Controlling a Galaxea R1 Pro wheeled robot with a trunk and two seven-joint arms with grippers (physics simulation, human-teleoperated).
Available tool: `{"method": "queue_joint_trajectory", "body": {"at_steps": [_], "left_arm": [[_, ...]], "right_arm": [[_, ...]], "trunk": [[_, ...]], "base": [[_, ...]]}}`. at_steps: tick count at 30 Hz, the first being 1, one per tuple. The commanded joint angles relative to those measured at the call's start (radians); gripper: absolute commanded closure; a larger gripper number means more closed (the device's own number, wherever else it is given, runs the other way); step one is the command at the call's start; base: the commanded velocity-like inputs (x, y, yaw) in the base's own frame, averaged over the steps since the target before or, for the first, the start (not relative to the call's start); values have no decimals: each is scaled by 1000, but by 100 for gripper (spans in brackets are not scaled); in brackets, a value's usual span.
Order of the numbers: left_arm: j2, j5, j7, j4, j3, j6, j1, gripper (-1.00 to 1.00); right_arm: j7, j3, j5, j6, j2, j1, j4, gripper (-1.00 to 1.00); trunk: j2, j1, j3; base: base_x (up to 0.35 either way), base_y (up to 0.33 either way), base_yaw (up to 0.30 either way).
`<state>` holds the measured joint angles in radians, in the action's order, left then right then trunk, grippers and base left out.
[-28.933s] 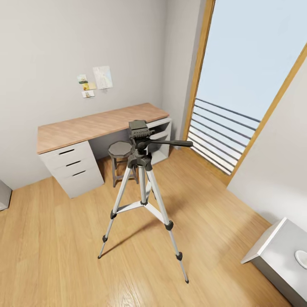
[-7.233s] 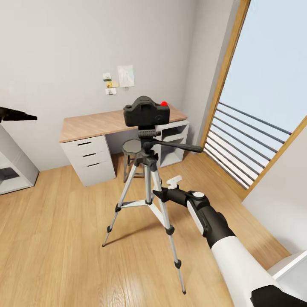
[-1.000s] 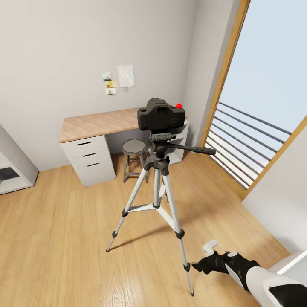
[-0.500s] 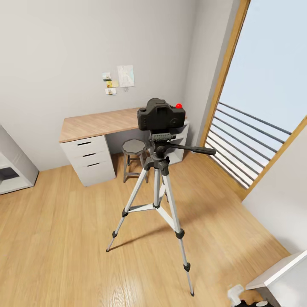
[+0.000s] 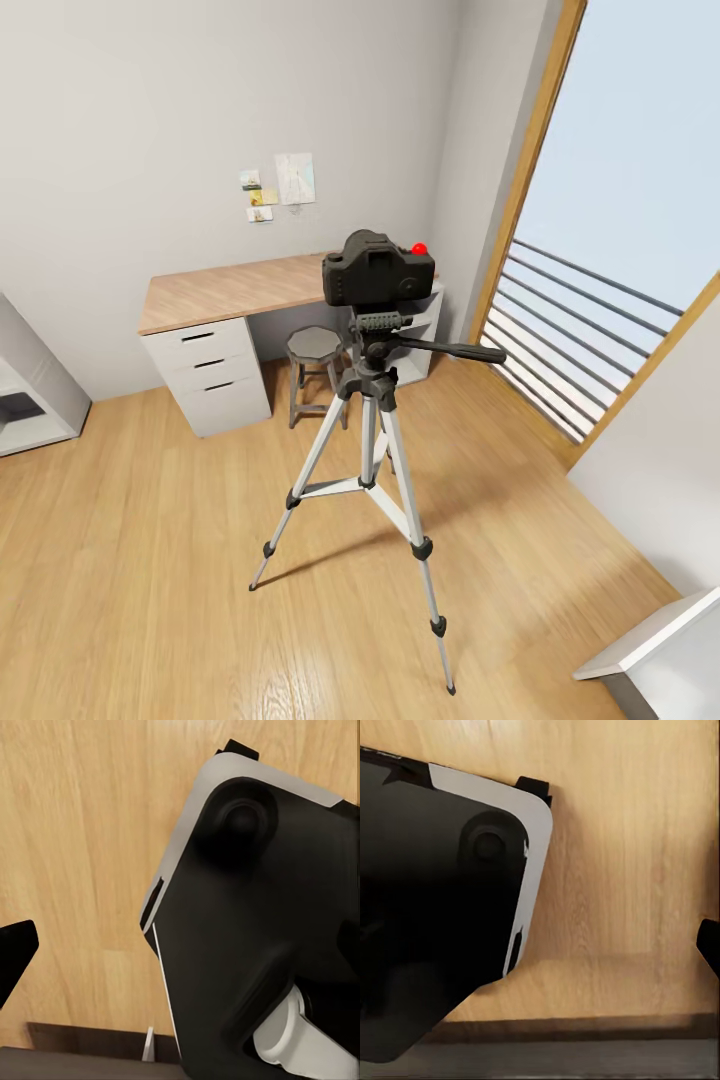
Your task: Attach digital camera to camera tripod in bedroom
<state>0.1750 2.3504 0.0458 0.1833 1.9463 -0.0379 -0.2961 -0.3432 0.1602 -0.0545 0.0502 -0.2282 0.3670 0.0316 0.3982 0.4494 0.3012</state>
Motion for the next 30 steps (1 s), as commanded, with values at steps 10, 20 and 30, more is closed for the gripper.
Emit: {"method": "queue_joint_trajectory", "body": {"at_steps": [10,20,30], "left_arm": [[-59,6,0,-6,4,-8,-1,-100],[-58,6,6,-7,3,-9,-1,-100],[-57,6,9,-7,3,-1,-1,-100]], "right_arm": [[72,1,14,2,10,-35,4,-100],[73,-4,39,2,14,-36,4,-100],[94,-5,45,-1,19,-50,4,-100]], "trunk": [[2,1,2],[2,1,2],[2,1,2]], "base": [[0,0,0],[0,0,0],[0,0,0]]}}
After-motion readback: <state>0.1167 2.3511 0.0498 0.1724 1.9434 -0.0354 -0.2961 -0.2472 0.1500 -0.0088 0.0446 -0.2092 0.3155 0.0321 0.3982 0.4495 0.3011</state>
